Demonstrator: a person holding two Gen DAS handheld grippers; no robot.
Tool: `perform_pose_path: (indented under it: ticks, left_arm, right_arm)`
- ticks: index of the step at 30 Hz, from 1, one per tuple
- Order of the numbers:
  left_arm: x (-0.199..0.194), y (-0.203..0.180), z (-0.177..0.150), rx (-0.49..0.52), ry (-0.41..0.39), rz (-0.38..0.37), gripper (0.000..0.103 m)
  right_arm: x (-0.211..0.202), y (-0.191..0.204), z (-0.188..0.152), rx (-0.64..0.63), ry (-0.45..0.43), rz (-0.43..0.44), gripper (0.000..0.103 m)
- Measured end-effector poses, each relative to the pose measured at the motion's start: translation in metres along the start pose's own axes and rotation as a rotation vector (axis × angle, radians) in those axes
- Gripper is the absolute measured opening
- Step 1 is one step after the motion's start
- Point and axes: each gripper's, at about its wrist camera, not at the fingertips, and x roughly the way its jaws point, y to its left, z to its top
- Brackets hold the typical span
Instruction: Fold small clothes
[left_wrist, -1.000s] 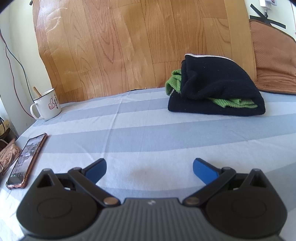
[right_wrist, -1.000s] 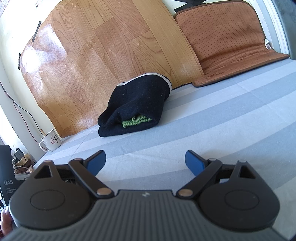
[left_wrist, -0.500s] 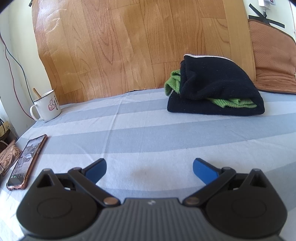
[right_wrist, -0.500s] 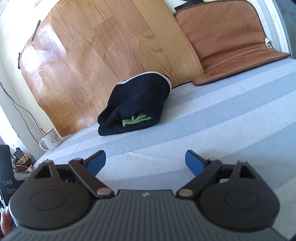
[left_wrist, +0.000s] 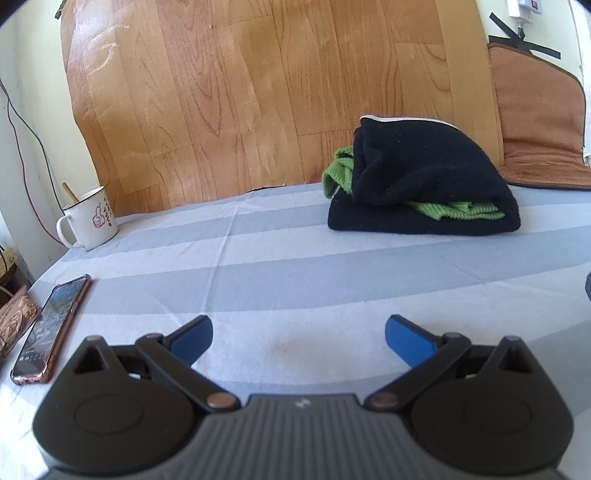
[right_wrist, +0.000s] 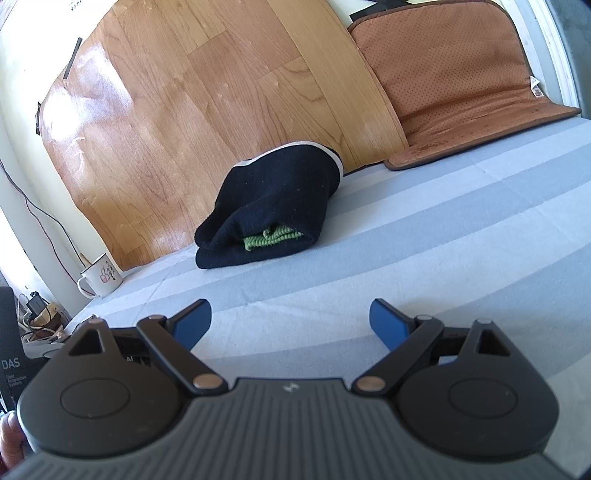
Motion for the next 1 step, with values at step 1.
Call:
perform_pose_path:
  ticks: [1]
  left_arm:
    - [0.0002, -0.0005, 0.0, 0.003, 0.001, -0.001, 0.103]
  right_arm:
    - [0.0004, -0.0002, -0.0006, -0.001, -0.001, 0.0, 0.094]
